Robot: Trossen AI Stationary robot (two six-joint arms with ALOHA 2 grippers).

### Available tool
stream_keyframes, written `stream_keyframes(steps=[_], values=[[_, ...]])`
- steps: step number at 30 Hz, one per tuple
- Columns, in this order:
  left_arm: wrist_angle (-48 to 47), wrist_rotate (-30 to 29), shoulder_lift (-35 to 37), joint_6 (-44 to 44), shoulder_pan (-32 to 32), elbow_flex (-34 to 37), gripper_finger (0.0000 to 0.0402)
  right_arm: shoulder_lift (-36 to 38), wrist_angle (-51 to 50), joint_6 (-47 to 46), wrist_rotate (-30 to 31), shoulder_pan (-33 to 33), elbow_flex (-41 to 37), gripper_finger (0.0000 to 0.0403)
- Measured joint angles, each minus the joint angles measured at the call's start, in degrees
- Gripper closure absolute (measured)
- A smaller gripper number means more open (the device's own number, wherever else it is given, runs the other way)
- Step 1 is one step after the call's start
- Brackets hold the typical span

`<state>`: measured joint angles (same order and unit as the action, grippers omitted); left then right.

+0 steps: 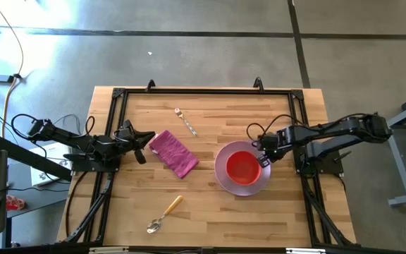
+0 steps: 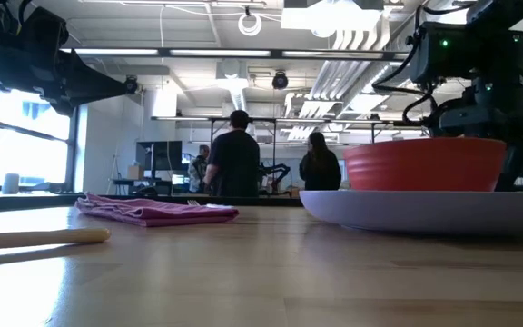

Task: Set table place
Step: Move the purple plate closer to the middle of the table, then move the purple table napkin to the middle left of the table

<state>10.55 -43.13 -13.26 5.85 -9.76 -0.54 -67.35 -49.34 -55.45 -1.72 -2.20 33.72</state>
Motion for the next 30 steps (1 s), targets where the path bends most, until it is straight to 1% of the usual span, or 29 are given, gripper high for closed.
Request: stream_keyframes(steps=[3,5,8,10,14,17,20,25,27,30], values=[[-0.4,2.3,-0.1,-1.0,0.0,-1.2,0.0384,0.3,-5.1,0.8,1.9,0.0,4.1,0.0403],[-0.7,3.9,-1.2,-3.2,0.0,-4.0,0.0393,0.5,-9.2,2.7,4.1,-0.1,8.2,0.0403],[-4.6,4.9,-4.4,-6.3,0.0,-10.2,0.0399,0.9,-14.5,5.1,8.3,-0.9,15.1,0.0403],[-10.2,5.0,-8.1,-6.9,0.0,-15.5,0.04,1.1,-16.6,6.8,11.4,-1.8,19.9,0.0403],[-22.8,5.0,-19.6,-5.0,0.0,-26.6,0.0401,1.1,-17.8,11.2,16.3,-3.9,29.0,0.0403],[-32.6,5.2,-30.1,-1.4,0.0,-34.9,0.0401,1.1,-17.8,15.2,19.1,-5.3,34.7,0.0403],[-39.3,6.4,-41.0,2.5,0.1,-41.9,0.0401,1.1,-18.1,18.5,21.5,-6.6,39.6,0.0403],[-42.3,13.5,-58.8,5.5,0.2,-50.3,0.0402,1.1,-18.1,23.6,24.1,-7.9,46.4,0.0403],[-43.0,18.1,-65.3,6.5,1.3,-53.4,0.0402,1.1,-18.2,25.4,24.2,-8.1,48.5,0.0403],[-47.2,24.6,-73.7,7.4,3.8,-58.5,0.0402,1.1,-18.2,27.3,24.2,-8.1,50.9,0.0403]])
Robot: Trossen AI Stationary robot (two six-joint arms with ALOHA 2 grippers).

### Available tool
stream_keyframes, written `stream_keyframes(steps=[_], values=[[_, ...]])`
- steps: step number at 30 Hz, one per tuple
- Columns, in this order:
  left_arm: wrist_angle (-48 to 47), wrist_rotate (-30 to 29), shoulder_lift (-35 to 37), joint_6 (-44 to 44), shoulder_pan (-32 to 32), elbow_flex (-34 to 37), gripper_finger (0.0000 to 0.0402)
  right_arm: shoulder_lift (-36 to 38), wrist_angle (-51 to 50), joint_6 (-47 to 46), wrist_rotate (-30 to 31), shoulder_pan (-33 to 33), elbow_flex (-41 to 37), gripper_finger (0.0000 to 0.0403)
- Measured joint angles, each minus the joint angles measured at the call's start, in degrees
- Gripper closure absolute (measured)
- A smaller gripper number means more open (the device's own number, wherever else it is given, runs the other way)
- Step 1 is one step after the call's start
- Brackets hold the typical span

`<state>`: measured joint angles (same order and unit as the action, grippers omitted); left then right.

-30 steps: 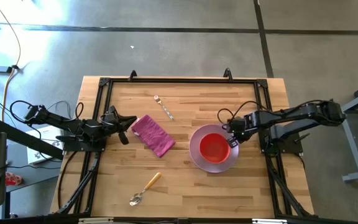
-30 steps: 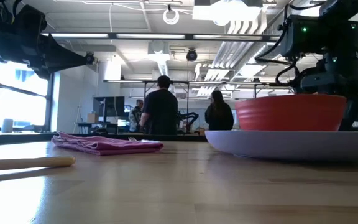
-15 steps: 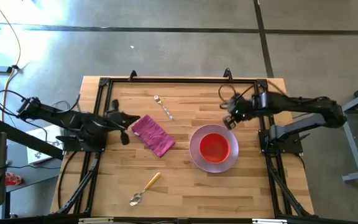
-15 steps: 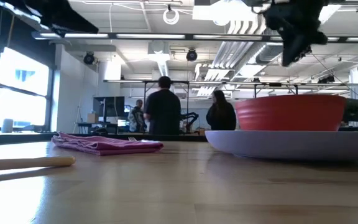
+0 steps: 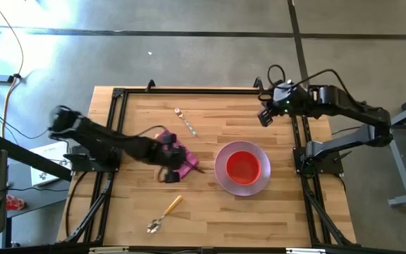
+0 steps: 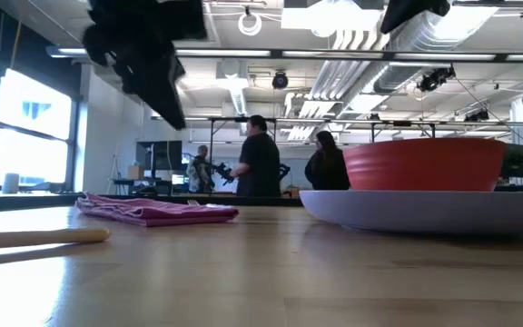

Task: Set table place
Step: Move the purple table napkin to the middle left of the table

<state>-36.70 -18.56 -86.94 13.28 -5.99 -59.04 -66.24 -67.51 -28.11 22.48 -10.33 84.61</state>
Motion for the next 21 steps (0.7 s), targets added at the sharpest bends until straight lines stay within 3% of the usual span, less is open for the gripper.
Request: stream_keyframes(steps=[3,9,16,21], values=[[-6.0,3.6,-6.7,-0.4,2.9,-5.8,0.0402,0.0,0.0,1.8,0.0,0.2,1.2,0.0403],[-8.9,12.6,-16.2,-7.5,7.6,-14.4,0.0401,0.0,-0.3,5.1,-0.1,0.2,1.5,0.0403],[-14.4,12.7,-19.7,-8.5,7.4,-14.9,0.0402,0.0,-1.1,7.6,-0.1,0.2,1.5,0.0403],[-13.2,12.1,-21.1,-8.3,7.5,-13.1,0.0401,0.0,-1.0,8.8,-0.1,0.2,1.5,0.0403]])
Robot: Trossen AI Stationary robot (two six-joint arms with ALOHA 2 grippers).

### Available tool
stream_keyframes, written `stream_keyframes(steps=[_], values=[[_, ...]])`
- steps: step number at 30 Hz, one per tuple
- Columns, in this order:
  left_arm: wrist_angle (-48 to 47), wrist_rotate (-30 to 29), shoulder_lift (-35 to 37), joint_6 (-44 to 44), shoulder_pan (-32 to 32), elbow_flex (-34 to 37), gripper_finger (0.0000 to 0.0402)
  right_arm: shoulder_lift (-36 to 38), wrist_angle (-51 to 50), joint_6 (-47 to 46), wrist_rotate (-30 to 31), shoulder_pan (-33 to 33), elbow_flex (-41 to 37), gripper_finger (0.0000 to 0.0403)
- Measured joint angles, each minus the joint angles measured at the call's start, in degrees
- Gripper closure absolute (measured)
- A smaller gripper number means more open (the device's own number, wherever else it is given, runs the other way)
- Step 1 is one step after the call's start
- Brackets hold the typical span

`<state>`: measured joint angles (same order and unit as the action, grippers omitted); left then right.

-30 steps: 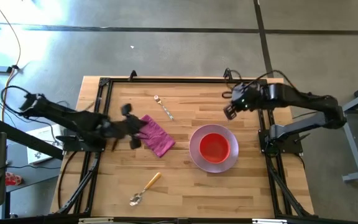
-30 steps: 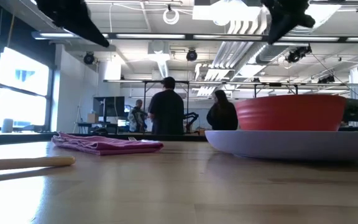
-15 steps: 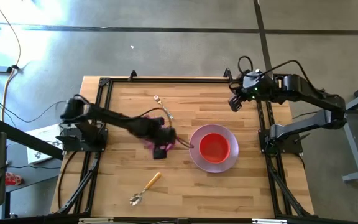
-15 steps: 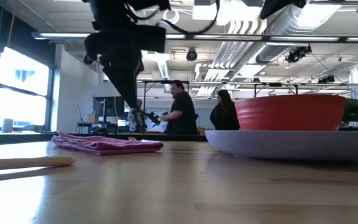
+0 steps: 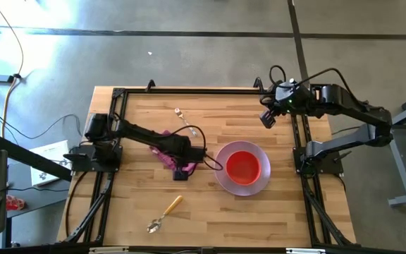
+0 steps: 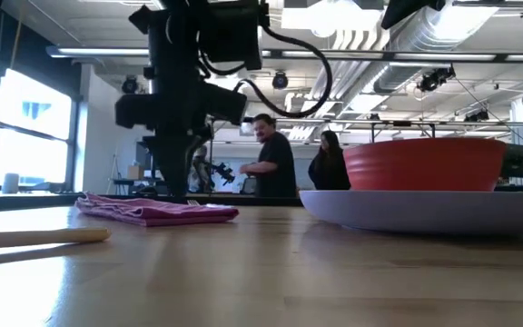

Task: Set table place
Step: Move the purple table napkin to the middle left of the table

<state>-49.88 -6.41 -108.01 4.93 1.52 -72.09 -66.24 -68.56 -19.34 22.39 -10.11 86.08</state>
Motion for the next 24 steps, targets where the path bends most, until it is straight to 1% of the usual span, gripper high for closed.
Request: stream_keyframes(steps=[7,10,14,18,24], values=[[8.6,-0.9,-0.6,0.4,0.0,3.2,0.0401,0.0,0.2,0.4,0.0,0.0,0.0,0.0403],[9.1,-0.1,-0.6,2.4,0.0,5.3,0.0401,0.0,0.2,0.4,0.0,0.0,0.0,0.0403],[9.9,2.5,0.0,4.7,-0.1,7.8,0.0402,0.0,0.2,0.4,0.0,0.0,0.0,0.0403],[6.9,4.5,0.1,6.8,-1.2,8.6,0.0402,0.0,0.3,0.6,0.0,0.0,0.0,0.0403],[-3.2,9.9,1.2,8.3,-4.9,8.9,0.0401,0.0,0.3,0.7,0.0,0.0,0.0,0.0403]])
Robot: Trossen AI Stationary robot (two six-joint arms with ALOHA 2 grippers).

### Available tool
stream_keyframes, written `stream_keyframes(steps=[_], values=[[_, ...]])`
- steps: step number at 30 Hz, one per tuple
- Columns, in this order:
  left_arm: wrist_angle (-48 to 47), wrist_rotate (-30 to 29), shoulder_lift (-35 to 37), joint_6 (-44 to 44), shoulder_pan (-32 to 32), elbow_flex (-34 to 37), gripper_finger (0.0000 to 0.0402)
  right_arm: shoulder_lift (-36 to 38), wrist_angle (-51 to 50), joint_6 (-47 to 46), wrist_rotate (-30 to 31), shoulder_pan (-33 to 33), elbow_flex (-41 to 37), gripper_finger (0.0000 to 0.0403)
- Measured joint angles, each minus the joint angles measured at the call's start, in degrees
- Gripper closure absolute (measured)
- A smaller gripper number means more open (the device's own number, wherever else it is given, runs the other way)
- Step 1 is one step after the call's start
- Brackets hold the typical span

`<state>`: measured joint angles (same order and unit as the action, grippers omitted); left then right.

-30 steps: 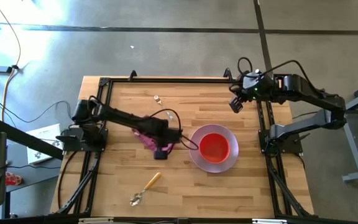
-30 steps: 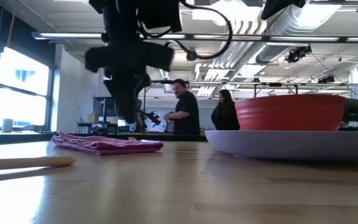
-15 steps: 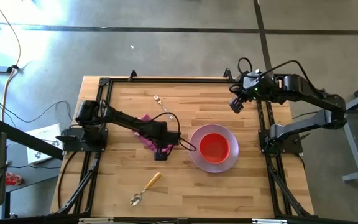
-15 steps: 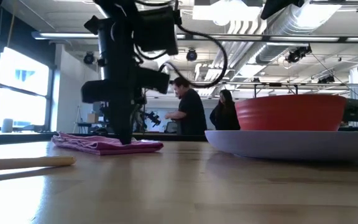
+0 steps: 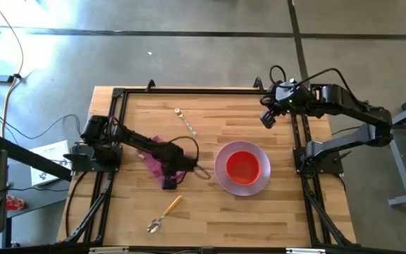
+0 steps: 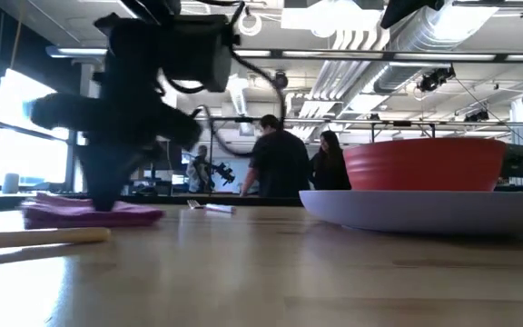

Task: Set table place
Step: Move the purple table napkin to the middle left of the table

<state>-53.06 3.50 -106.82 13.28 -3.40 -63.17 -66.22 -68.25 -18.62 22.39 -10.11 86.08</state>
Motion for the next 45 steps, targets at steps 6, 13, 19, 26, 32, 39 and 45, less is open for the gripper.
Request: stream_keyframes(steps=[6,13,19,26,32,39,45], values=[[-7.3,-2.0,2.1,1.8,-5.1,0.3,0.0401,0.0,0.2,0.7,0.0,0.0,0.0,0.0403],[-8.2,-12.6,8.9,14.5,-7.1,-1.1,0.0401,0.0,0.4,1.0,0.0,0.0,0.0,0.0403],[-9.5,-8.6,11.7,28.1,-2.3,2.5,0.0401,0.0,0.4,1.4,0.0,0.0,0.0,0.0403],[-3.2,-6.5,11.8,35.1,0.2,10.0,0.0401,0.0,0.4,3.3,0.0,0.0,0.0,0.0403],[-5.7,-9.4,13.3,36.7,2.1,11.0,0.0401,0.0,0.3,4.8,-0.4,0.0,0.0,0.0403],[-16.0,-15.7,21.3,41.2,2.8,11.9,0.0401,0.0,0.3,5.9,-1.3,0.0,0.0,0.0403],[-9.1,-15.3,29.3,43.9,4.8,20.6,0.0401,0.0,0.3,7.0,-1.3,0.0,0.0,0.0403]])
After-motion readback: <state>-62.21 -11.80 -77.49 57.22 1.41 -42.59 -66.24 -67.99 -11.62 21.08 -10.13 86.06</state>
